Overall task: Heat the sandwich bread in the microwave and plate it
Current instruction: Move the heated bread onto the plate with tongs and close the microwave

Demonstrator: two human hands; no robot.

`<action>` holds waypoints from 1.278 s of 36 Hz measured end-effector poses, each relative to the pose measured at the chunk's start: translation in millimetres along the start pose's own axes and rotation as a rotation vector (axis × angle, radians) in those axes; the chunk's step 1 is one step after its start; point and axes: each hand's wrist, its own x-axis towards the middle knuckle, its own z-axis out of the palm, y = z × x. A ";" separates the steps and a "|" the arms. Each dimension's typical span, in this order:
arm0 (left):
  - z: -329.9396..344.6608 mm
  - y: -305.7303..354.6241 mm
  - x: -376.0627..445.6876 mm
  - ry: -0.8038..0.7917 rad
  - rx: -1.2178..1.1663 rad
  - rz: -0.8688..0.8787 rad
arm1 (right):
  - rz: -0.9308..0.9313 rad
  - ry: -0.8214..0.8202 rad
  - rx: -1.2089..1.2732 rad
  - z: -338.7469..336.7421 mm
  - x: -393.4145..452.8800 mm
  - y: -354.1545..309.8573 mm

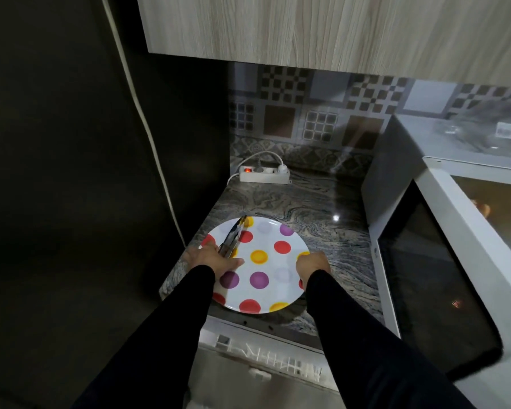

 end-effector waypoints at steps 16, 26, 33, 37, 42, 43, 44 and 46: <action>-51.2 -57.6 -106.2 0.010 0.014 0.198 | -0.028 0.169 0.200 -16.4 -129.8 42.3; -51.0 -93.2 -174.0 -0.005 0.083 0.287 | 0.007 0.226 0.184 -42.1 -218.2 88.4; -44.0 -99.2 -219.4 -0.050 0.049 0.329 | 0.018 0.268 0.147 -67.9 -252.9 112.2; -38.7 -99.0 -245.7 -0.043 0.043 0.325 | 0.040 0.301 0.235 -83.7 -269.6 123.3; -22.9 -100.7 -277.6 -0.026 0.052 0.313 | 0.044 0.305 0.258 -104.8 -292.0 148.0; -19.5 -100.9 -284.6 -0.018 0.055 0.308 | 0.038 0.298 0.252 -109.2 -294.6 153.4; -15.6 -100.9 -290.2 -0.017 0.057 0.300 | 0.034 0.290 0.245 -113.9 -298.0 158.9; -6.7 -100.8 -302.6 -0.017 0.065 0.282 | 0.034 0.270 0.225 -125.8 -306.1 170.7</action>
